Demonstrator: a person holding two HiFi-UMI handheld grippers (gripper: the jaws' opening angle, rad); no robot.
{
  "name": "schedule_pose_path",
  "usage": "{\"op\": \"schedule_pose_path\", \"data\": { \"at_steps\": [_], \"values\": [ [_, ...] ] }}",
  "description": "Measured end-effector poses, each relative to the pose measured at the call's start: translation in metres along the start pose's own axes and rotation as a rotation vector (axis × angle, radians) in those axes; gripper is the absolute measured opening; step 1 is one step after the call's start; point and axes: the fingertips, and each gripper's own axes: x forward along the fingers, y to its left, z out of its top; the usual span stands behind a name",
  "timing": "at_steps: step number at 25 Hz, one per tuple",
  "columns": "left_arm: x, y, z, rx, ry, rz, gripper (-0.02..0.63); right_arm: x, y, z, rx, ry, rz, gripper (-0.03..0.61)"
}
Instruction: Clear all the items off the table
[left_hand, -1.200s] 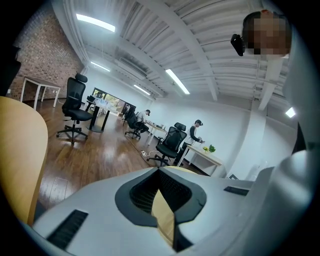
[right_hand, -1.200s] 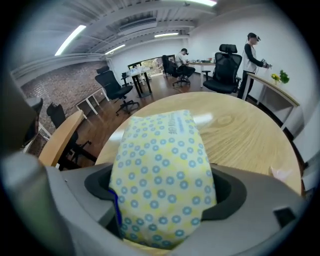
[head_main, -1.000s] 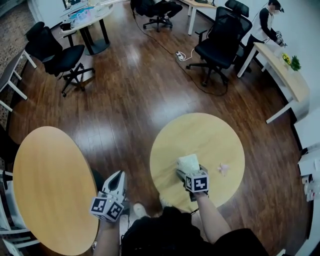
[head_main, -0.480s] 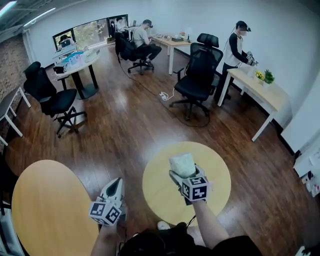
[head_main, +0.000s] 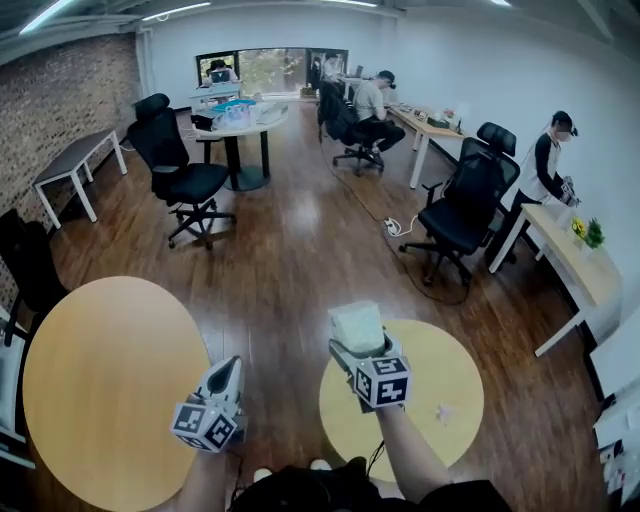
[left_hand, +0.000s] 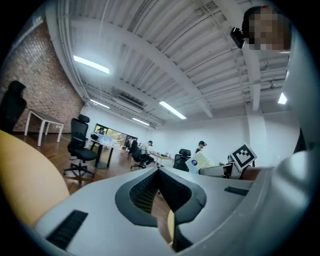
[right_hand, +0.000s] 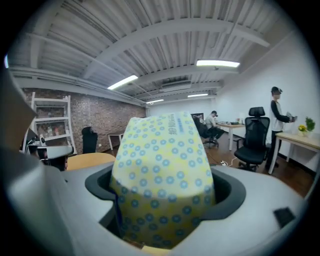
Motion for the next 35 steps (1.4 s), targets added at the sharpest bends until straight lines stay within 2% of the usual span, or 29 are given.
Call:
{"op": "schedule_pose_path", "data": {
  "at_steps": [4, 8, 14, 17, 21, 27, 31, 35],
  "values": [
    [-0.064, 0.056, 0.011, 0.002, -0.052, 0.212, -0.009, 0.052, 0.082, 0.005, -0.106, 0.021, 0.187, 0.486],
    [-0.142, 0.097, 0.021, 0.026, -0.086, 0.425, -0.009, 0.090, 0.167, -0.009, -0.155, 0.062, 0.362, 0.486],
    [-0.276, 0.150, 0.040, 0.016, -0.178, 0.728, -0.009, 0.107, 0.329, -0.033, -0.295, 0.124, 0.624, 0.486],
    [-0.334, 0.167, 0.048, 0.015, -0.217, 0.838, -0.009, 0.106, 0.406, -0.035, -0.360, 0.127, 0.730, 0.486],
    [-0.416, 0.185, 0.052, 0.024, -0.213, 0.977, -0.009, 0.099, 0.499, -0.048, -0.402, 0.132, 0.847, 0.486],
    [-0.571, 0.190, 0.056, -0.010, -0.333, 1.213, -0.009, 0.049, 0.643, -0.097, -0.451, 0.126, 1.021, 0.488],
    [-0.630, 0.178, 0.059, -0.011, -0.393, 1.351, -0.009, 0.026, 0.694, -0.120, -0.525, 0.165, 1.127, 0.488],
    [-0.650, 0.174, 0.061, -0.027, -0.437, 1.413, -0.009, 0.026, 0.721, -0.128, -0.565, 0.196, 1.182, 0.488]
  ]
}}
